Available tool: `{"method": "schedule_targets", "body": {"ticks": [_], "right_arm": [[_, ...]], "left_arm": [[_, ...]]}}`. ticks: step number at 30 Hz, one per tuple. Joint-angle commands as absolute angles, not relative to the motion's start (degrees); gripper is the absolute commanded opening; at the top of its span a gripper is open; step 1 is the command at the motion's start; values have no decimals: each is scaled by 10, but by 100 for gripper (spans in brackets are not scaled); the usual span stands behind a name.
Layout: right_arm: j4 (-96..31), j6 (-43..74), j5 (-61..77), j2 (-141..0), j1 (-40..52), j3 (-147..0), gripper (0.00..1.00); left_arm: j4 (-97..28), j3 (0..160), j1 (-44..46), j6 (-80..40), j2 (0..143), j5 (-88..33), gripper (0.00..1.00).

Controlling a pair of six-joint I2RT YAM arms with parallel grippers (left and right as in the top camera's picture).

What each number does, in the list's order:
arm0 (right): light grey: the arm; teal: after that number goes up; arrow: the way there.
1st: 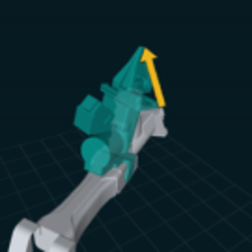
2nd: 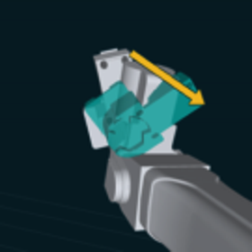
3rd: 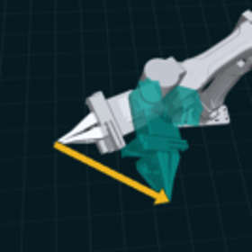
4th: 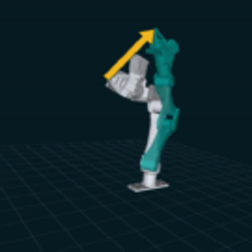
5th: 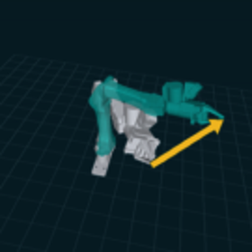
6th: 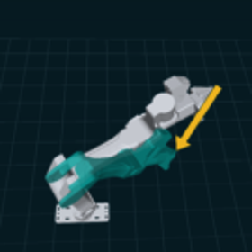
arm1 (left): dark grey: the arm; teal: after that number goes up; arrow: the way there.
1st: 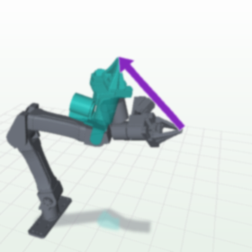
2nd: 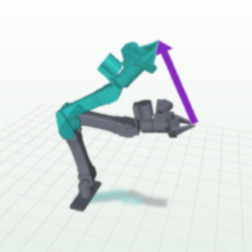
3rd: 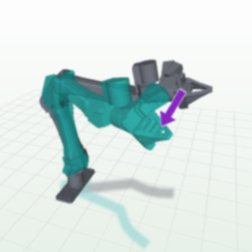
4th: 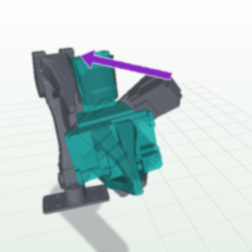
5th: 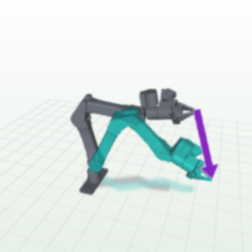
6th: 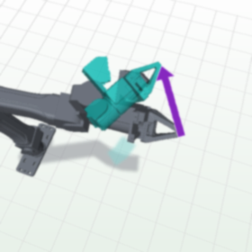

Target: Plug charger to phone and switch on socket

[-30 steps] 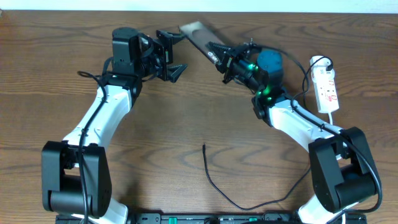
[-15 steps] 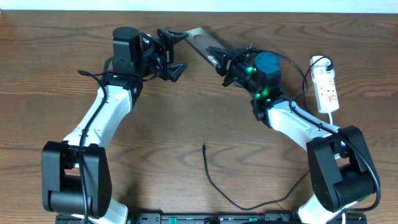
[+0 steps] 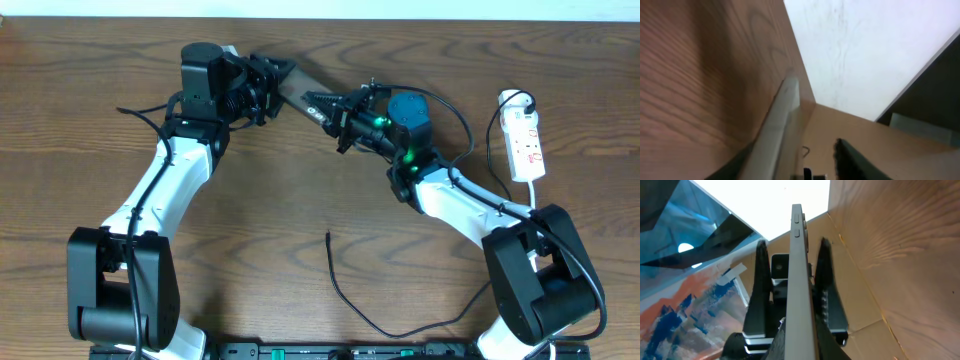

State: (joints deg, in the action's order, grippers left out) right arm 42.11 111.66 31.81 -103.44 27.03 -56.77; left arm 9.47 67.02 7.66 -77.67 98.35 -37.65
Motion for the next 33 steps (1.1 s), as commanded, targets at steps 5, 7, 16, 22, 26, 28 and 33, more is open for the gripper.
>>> {"method": "schedule_targets", "body": {"ticks": [5,7,16,22,26,28,33], "right_arm": [[431,1107,337,-1029,280,-573,1],[431,1107,336,-1029,282,-573,2],[431,1107,339,-1029,286,-573,1],[431,1107,338,-1029,286,-573,1],[430,1105,338,-1029,286,-573,2],[429,1105,338,-1029,286,-573,2],[429,1104,338,-1029,284,-573,65]], "left_arm": [[97,685,77,-743,973,-349,24],[96,685,77,-743,973,-349,21],[91,685,77,-739,974,-333,19],[91,685,77,-739,974,-329,7],[91,685,77,-739,974,-329,7],[91,685,77,-739,974,-329,7],[91,685,74,-739,974,-329,7]]}}
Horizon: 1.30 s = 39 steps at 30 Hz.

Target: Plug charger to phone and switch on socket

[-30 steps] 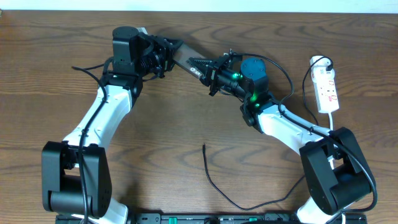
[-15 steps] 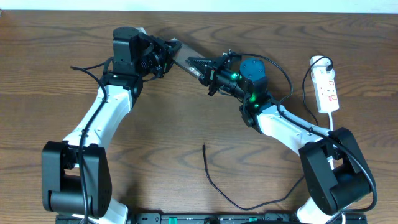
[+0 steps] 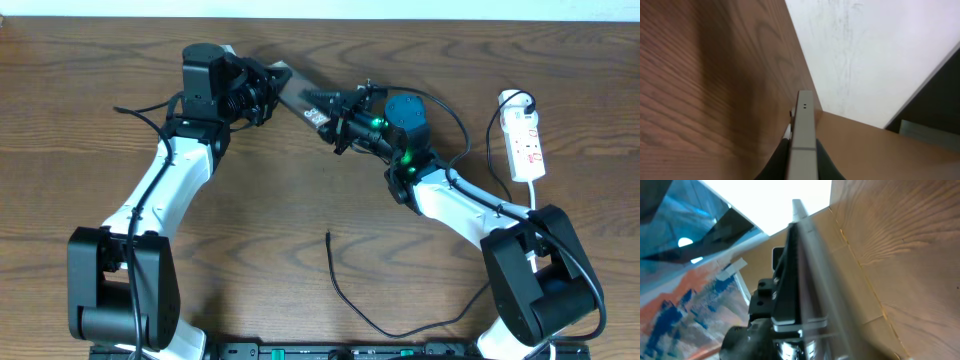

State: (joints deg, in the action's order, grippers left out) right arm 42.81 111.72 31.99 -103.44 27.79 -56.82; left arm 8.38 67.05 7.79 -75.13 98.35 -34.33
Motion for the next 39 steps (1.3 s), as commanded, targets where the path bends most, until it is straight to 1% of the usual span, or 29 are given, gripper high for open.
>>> {"method": "schedule_targets", "body": {"ticks": [1,2,3,6,12,14,19,20,21,22,23,24,27,30,31,33,36,39], "right_arm": [[429,1100,338,-1029,283,-573,72],[429,1093,338,-1029,278,-573,85],[429,1091,338,-1029,275,-573,91],[429,1075,338,-1029,258,-573,99],[429,996,363,-1029,218,-573,99],[429,915,402,-1029,189,-573,99],[422,804,457,-1029,157,-573,99],[398,761,471,-1029,154,-573,99],[387,748,473,-1029,154,-573,99],[343,706,477,-1029,156,-573,99],[325,692,478,-1029,157,-573,99],[269,649,477,-1029,164,-573,99],[173,572,465,-1028,187,-577,99],[49,478,432,-1028,222,-608,99],[-26,430,406,-1027,243,-633,99],[-141,370,344,-1027,270,-671,99],[-274,335,227,-1027,311,-712,99],[-357,356,123,-1027,358,-724,99]], "left_arm": [[91,685,72,-739,974,-329,8],[91,685,65,-739,974,-332,7],[91,685,60,-739,974,-336,7],[91,685,36,-739,974,-361,8],[91,685,-22,-710,974,-449,7],[91,685,-57,-670,974,-526,7],[94,685,-118,-558,974,-684,8],[94,685,-134,-527,974,-726,7],[94,685,-143,-514,974,-745,7],[96,685,-158,-492,974,-777,7],[96,685,-164,-484,974,-786,7],[97,685,-179,-466,974,-806,7],[100,685,-205,-443,974,-826,7],[100,685,-228,-435,974,-826,8],[100,685,-234,-432,974,-830,7],[100,685,-242,-432,974,-832,7],[100,685,-249,-432,974,-832,8],[100,685,-251,-431,974,-832,8]]}}
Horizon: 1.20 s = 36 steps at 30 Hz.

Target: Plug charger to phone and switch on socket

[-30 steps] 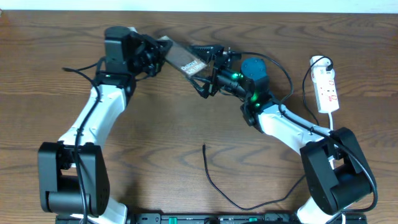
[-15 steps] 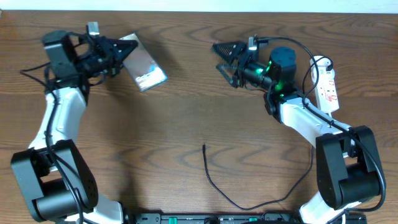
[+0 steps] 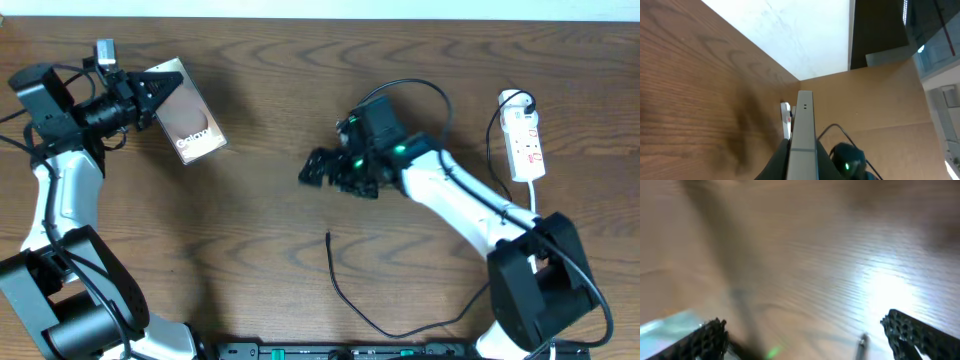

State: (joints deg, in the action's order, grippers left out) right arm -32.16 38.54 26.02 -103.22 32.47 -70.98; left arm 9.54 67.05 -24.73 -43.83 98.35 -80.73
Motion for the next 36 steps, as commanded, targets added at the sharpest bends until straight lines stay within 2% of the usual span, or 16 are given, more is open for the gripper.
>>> {"method": "schedule_targets", "body": {"ticks": [1,8,15,23,24,26,27,28,29,31,35,36], "right_arm": [[-378,382,99,-1027,371,-723,99],[-468,529,-46,-1027,460,-716,99],[-487,542,-51,-1046,508,-707,99],[-508,544,-39,-1100,522,-707,97],[-508,545,-39,-1102,522,-707,94],[-508,548,-39,-1102,522,-707,76],[-508,549,-39,-1102,522,-707,58],[-509,549,-39,-1102,522,-707,44],[-510,549,-37,-1102,522,-707,36],[-512,549,-34,-1104,522,-707,29],[-510,549,-27,-1114,522,-707,6],[-510,550,-26,-1114,521,-707,4]], "left_arm": [[100,685,-251,-431,974,-832,7],[100,685,-251,-430,974,-832,8],[100,685,-251,-430,974,-832,7],[100,685,-251,-415,975,-832,7],[100,685,-251,-415,975,-832,8],[100,685,-251,-415,975,-832,8],[100,685,-251,-415,975,-832,7],[100,685,-251,-415,975,-832,7],[100,685,-251,-415,975,-832,7],[100,685,-251,-415,975,-832,7],[100,685,-251,-415,976,-832,8],[100,685,-251,-415,976,-832,7]]}}
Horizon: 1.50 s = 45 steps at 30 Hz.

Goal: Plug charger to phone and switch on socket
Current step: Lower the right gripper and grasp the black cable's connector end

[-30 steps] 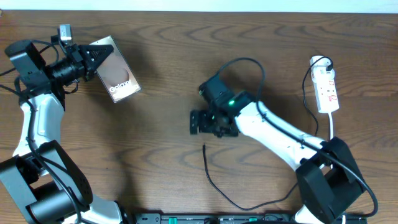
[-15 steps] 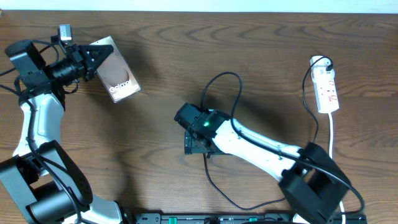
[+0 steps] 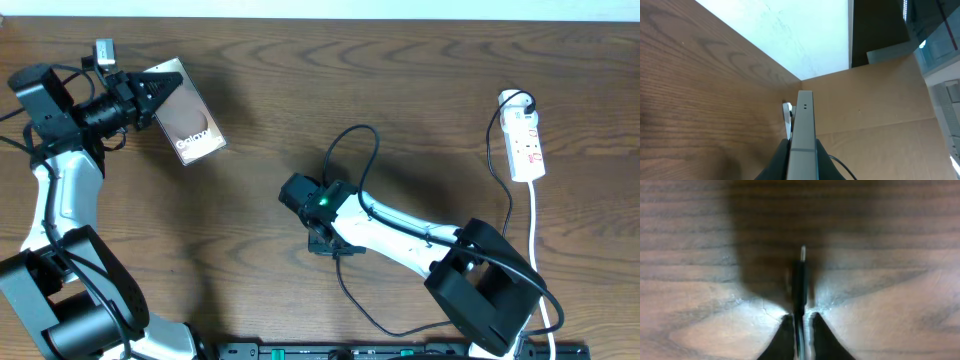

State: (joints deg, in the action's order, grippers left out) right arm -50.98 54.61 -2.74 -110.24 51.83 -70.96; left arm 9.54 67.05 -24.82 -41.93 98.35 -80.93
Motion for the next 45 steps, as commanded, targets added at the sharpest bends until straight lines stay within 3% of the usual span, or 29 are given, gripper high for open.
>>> {"method": "schedule_targets", "body": {"ticks": [1,5,7,10,11,26,39,41,45], "right_arm": [[-510,551,-26,-1115,521,-707,4],[-510,551,-26,-1115,521,-707,6],[-510,551,-26,-1115,521,-707,12],[-510,558,-26,-1115,515,-707,31],[-510,560,-25,-1115,512,-707,31],[-486,618,21,-1145,489,-707,24],[-475,623,10,-1145,477,-707,23],[-467,623,10,-1145,471,-707,14],[-465,623,10,-1145,468,-707,9]], "left_arm": [[100,685,-251,-415,977,-832,8],[100,685,-251,-415,978,-832,7],[100,685,-251,-415,978,-832,7],[100,685,-251,-415,978,-832,8],[100,685,-251,-415,978,-832,7],[100,685,-251,-415,978,-834,7],[100,685,-251,-415,978,-834,7],[100,685,-251,-415,978,-834,7],[100,685,-251,-412,978,-834,7]]}}
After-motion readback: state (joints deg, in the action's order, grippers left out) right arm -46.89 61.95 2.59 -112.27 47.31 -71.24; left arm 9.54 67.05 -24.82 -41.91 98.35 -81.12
